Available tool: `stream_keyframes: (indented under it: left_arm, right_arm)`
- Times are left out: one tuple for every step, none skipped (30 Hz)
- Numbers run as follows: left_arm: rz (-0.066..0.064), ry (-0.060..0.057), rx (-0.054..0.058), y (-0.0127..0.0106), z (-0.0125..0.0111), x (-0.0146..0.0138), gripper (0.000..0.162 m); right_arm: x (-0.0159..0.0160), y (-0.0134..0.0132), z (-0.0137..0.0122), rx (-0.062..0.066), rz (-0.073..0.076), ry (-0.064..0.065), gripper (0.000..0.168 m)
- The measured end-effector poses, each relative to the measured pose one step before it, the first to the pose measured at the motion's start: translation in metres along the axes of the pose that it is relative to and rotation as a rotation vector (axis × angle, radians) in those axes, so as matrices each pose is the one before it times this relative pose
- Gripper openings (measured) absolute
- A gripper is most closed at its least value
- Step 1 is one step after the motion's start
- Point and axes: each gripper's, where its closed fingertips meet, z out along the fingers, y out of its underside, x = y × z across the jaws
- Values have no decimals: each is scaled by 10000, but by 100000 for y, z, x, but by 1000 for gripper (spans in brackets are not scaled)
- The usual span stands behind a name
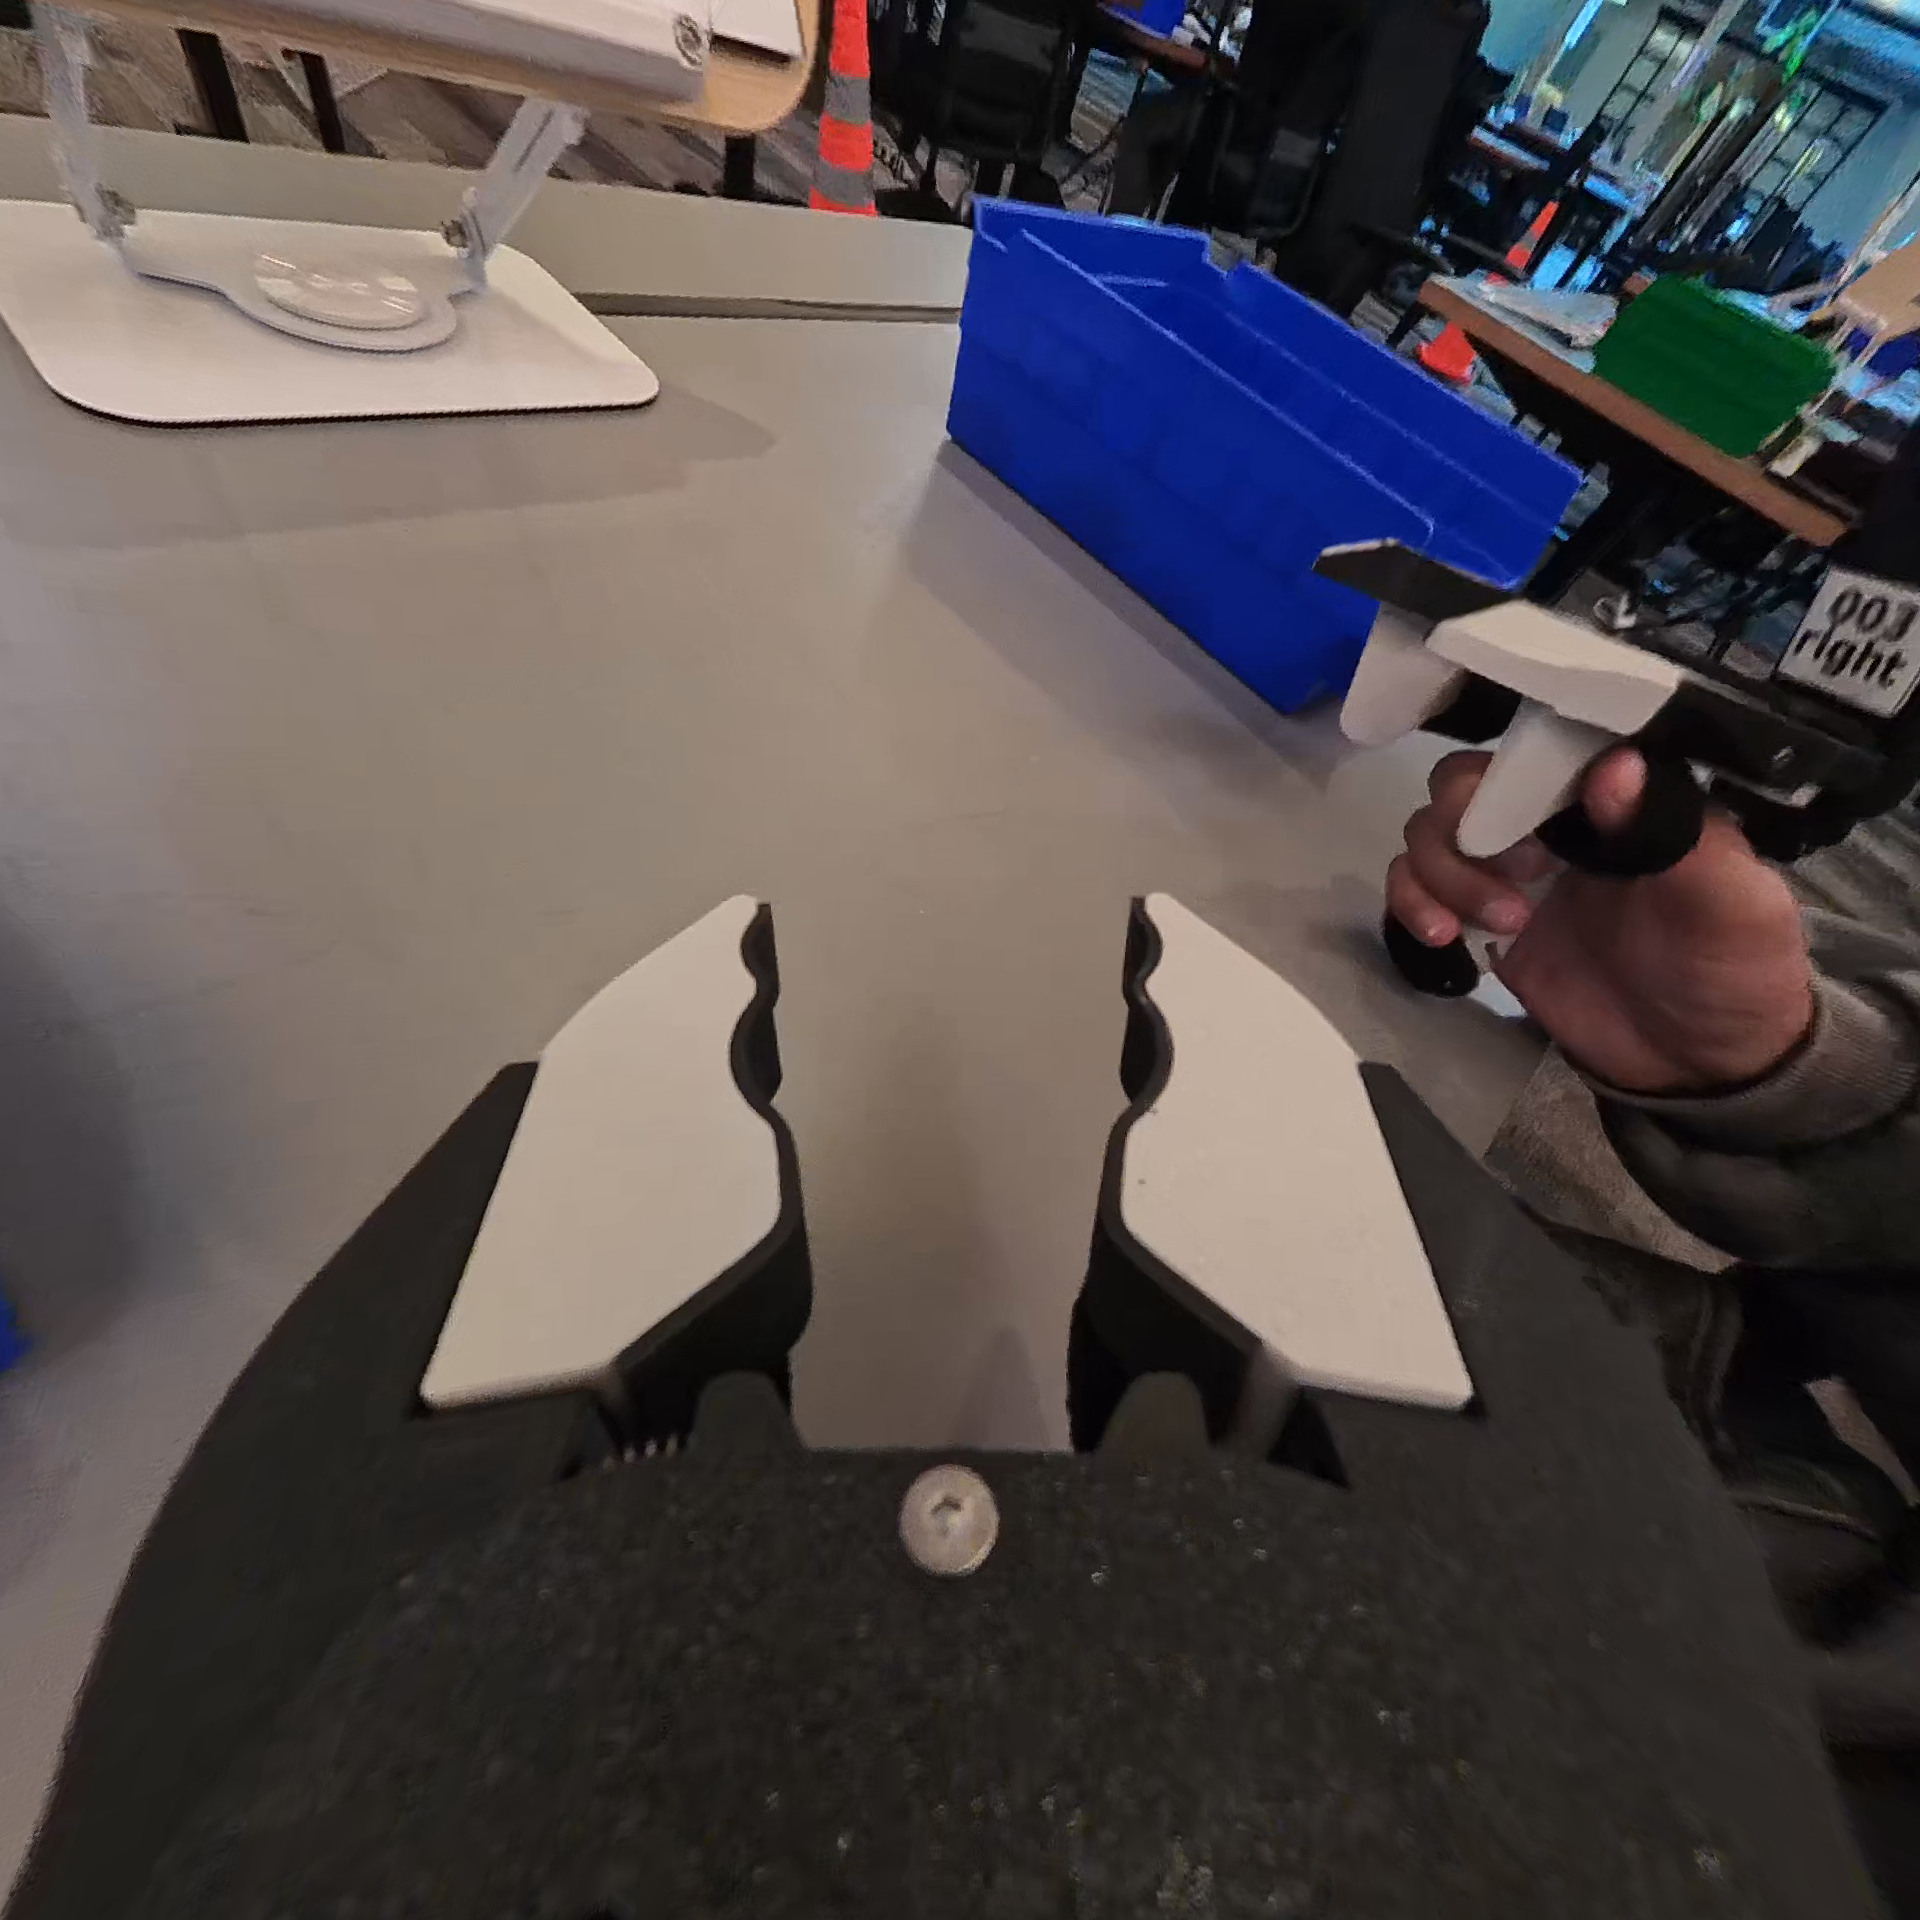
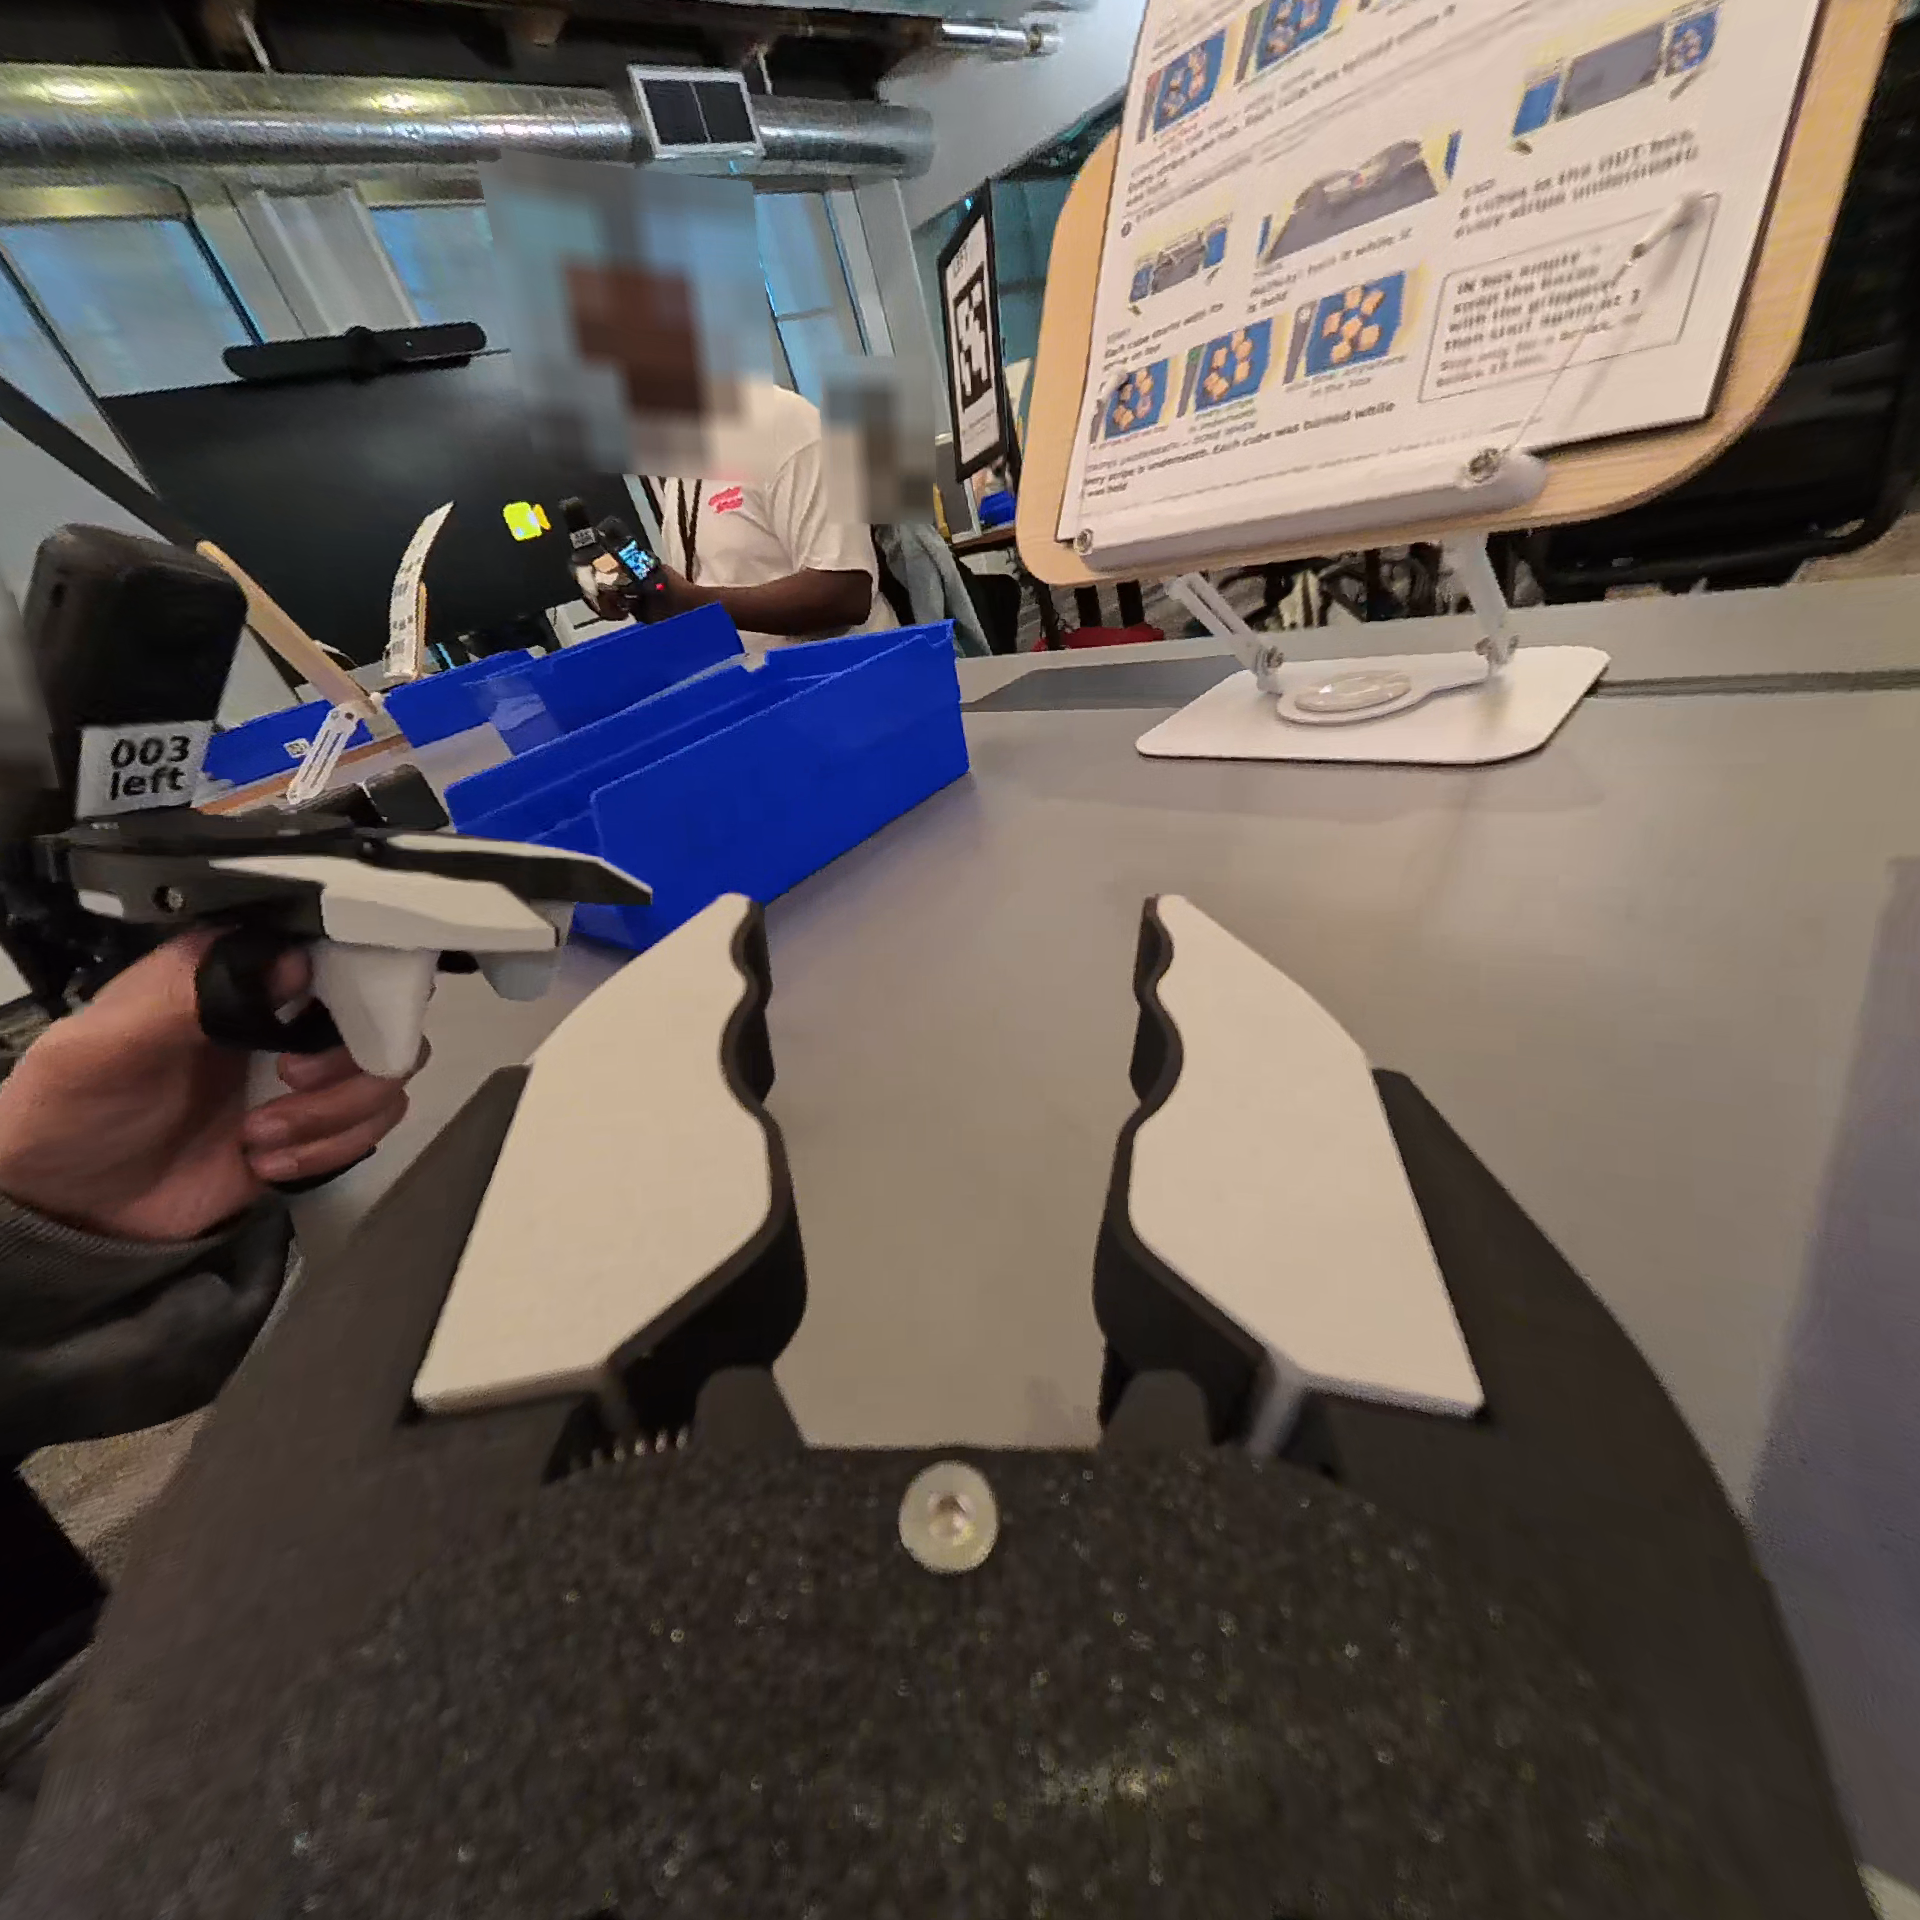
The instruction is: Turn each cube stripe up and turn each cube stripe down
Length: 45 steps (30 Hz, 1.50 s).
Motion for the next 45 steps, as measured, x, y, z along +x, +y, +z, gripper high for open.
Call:
stream_keyframes:
  left_arm:
    - [226, -125, -95, 335, 245, 47, 63]
    - [247, -136, -16, 290, 315, 98, 63]
    - [224, -119, 25, 361, 461, 309, 64]
    - [187, -70, -46, 525, 668, 679, 65]
    - [112, 122, -138, 470, 879, 1280, 67]
    - [63, 446, -201, 228, 1055, 1966, 71]
    - [88, 518, -116, -189, 1219, 2199, 72]
    - [191, 387, -14, -589, 1401, 2006, 74]
    - [270, 261, 12, -741, 1619, 1745, 76]
    - [291, 187, -56, -762, 1896, 1443, 76]
    - [232, 25, -208, -688, 2179, 962, 75]
    - [126, -77, -320, -655, 2422, 565, 75]
    - [-19, 56, -235, -834, 2500, 574, 77]
    - [-141, -6, -142, -908, 2454, 302, 78]
    - [-173, -169, -135, -829, 2298, -18, 80]
    - [-169, -235, -62, -816, 1982, -180, 82]
    - [-77, -330, 81, -792, 1663, -362, 82]
    - [-83, -367, 49, -501, 1391, -475, 80]
    - [-198, -217, -52, -206, 1073, -348, 78]
    - [-280, -7, -88, -66, 773, -156, 69]
    - [-310, 198, -93, -44, 326, 33, 59]
    - [-272, -83, 10, -165, -48, -334, 51]
    - [64, -560, -55, 3, -194, -963, 40]
    - [246, -459, 13, -22, -261, -870, 32]
    - [18, -256, -11, 32, -318, -668, 27]
    - [-242, -101, -47, 121, -383, -546, 24]
    - [-227, -92, -13, 92, -445, -529, 22]
    - [-100, -113, 10, 106, -490, -524, 19]
    - [-67, -59, -4, 195, -432, -442, 17]
    - [-97, -18, 43, 189, -427, -367, 15]
    - [-31, -56, 79, 163, -452, -312, 14]
    - [50, -136, 50, 165, -482, -298, 13]
    - [72, -153, 48, 136, -569, -272, 13]
    - [145, -179, 74, 63, -677, -334, 13]
    - [243, -319, 148, -37, -819, -612, 11]
    - [360, -477, 254, -190, -1011, -973, 7]
    - [365, -366, 259, -245, -1143, -1021, 4]
    - [162, 17, 80, -22, -1125, -656, 4]
    - [106, -163, 30, 183, -1106, -881, 4]
    - [153, -260, 36, 268, -1167, -1029, 4]
    - [136, -280, 84, 261, -1278, -1226, 4]
    - [21, -272, 138, 229, -1361, -1449, 4]
    - [-78, -232, 128, 269, -1417, -1583, 4]
    - [-86, -270, 97, 322, -1401, -1689, 4]
    - [-45, -317, 71, 379, -1315, -1770, 4]
  right_arm:
    - [113, 21, -106, -98, 327, -8, 68]
    - [11, -289, -294, -29, 366, -59, 69]
    - [56, -629, -655, 61, 314, -10, 69]
    - [303, -1049, -997, 283, 22, 139, 68]
    - [910, -1413, -1296, 455, -454, 444, 68]
    - [1782, -1500, -1516, 442, -634, 844, 68]
    - [2408, -1383, -1534, 346, -595, 982, 67]
    - [2867, -1058, -1365, 159, -503, 996, 66]
    - [3282, -561, -1141, -72, -324, 1109, 66]
    - [3167, -152, -801, -193, -140, 961, 65]
    - [2792, 139, -455, -259, -46, 736, 65]
    - [2318, 374, -262, -318, -87, 550, 64]
    - [2110, 572, -165, -329, -132, 578, 61]
    - [1788, 573, -56, -223, -158, 549, 61]
    - [1349, 586, 59, -194, -151, 417, 61]
    - [1017, 657, 189, -291, -160, 332, 61]
    - [634, 686, 301, -380, -138, 200, 62]
    - [295, 596, 346, -360, -70, 56, 62]
    - [94, 400, 338, -211, -20, 15, 62]
    - [-218, 259, 363, -100, -26, -120, 62]
    - [-248, 302, 380, -134, -19, -91, 61]
    - [-186, 272, 380, -141, 1, -32, 60]
    - [-330, 201, 342, -148, 31, -118, 60]
    - [-361, 208, 222, -175, 94, -114, 58]
    - [-519, 164, 136, -101, 129, -129, 57]
    - [-656, 112, 128, -72, 60, -152, 53]
    - [-598, 113, 179, -88, 13, -65, 51]
    - [-622, 128, 249, -114, -43, -93, 50]
    - [-590, 141, 244, -118, -79, -92, 49]
    - [-617, 104, 188, -88, -103, -127, 46]
    - [-901, -90, 29, 63, 22, -339, 49]
    - [-516, -42, -103, 107, 211, -63, 50]
    - [-523, 101, -155, -1, 141, -20, 49]
    - [-465, 125, -272, -94, 139, 66, 46]
    - [-336, 147, -461, -209, 291, 149, 36]
    - [-433, -30, -595, -59, 289, -1, 19]
    - [-992, -283, -588, 262, 133, -415, 12]
    - [-1098, -49, -354, 104, 156, -262, 12]
    - [-1257, 90, -184, 55, 33, -134, 12]
    - [-1392, 23, -137, 128, -75, -61, 11]
    - [-1616, -97, -122, 168, -167, -118, 10]
    - [-1864, -150, -78, 137, -167, -223, 10]
    - [-2015, -257, -27, 153, -141, -296, 10]
    - [-2131, -230, 86, 127, -154, -329, 11]
    - [-2125, -135, 270, 48, -201, -285, 11]
